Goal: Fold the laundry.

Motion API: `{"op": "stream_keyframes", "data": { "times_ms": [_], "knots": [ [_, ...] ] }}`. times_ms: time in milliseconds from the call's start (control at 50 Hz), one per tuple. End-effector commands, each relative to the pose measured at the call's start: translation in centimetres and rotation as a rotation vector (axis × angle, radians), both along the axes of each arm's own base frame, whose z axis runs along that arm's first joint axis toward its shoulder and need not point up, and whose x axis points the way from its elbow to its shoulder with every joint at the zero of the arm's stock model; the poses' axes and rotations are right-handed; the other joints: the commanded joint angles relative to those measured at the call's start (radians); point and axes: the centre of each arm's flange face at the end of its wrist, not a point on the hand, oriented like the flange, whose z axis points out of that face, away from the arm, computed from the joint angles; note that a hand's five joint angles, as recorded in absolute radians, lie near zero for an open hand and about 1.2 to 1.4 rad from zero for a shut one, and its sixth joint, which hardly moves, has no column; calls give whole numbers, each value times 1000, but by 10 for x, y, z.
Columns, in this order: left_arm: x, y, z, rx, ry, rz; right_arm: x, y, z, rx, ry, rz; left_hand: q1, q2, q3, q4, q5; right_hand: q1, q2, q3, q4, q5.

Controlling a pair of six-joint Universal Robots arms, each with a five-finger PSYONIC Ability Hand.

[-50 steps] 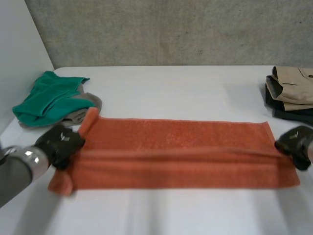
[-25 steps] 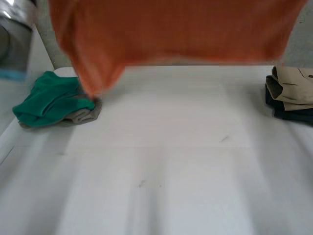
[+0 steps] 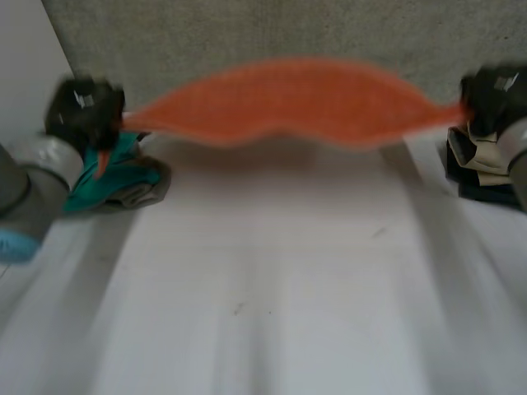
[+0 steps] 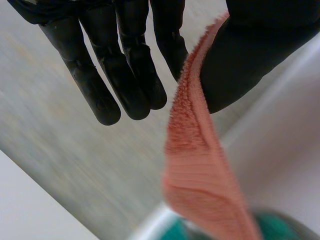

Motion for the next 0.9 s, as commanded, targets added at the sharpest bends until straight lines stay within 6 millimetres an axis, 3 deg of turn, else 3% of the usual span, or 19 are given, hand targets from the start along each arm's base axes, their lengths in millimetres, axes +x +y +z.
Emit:
{"op": "stream_keyframes", "data": {
  "times_ms": [20, 80, 120, 220, 560, 620, 640, 780, 900],
  "knots": [
    [12, 44, -77, 230, -79, 11, -2, 35, -71, 248, 70, 65, 236, 196, 203, 192, 223, 233, 211, 201, 195, 199],
    [22, 50, -95, 239, -127, 16, -17, 34, -82, 265, 106, 48, 216, 176, 183, 172, 203, 233, 211, 201, 195, 199],
    [31, 50, -105, 228, -150, 17, -33, 30, -89, 273, 142, 23, 58, 17, 25, 14, 45, 233, 211, 201, 195, 199],
    [40, 45, -124, 237, -180, -26, -38, 27, -93, 274, 196, 15, -212, -253, -246, -257, -226, 233, 211, 201, 195, 199],
    [53, 35, -130, 202, -271, -35, -40, 28, -98, 292, 192, 11, -260, -300, -293, -304, -273, 233, 211, 201, 195, 199],
    [53, 38, -135, 216, -293, -40, -40, 28, -98, 291, 199, 9, -75, -116, -109, -120, -89, 233, 211, 201, 195, 199],
    [53, 42, -134, 216, -302, -40, -41, 27, -96, 290, 204, 7, 233, 192, 200, 189, 220, 233, 211, 201, 195, 199],
    [55, 62, -109, 205, -309, -21, -40, 41, -101, 372, 269, 40, 236, 196, 203, 192, 223, 233, 211, 201, 195, 199],
    [52, 106, -90, 365, -307, -42, -42, 69, -93, 510, 418, 102, 236, 196, 203, 192, 223, 233, 211, 201, 195, 199]
  ]
}}
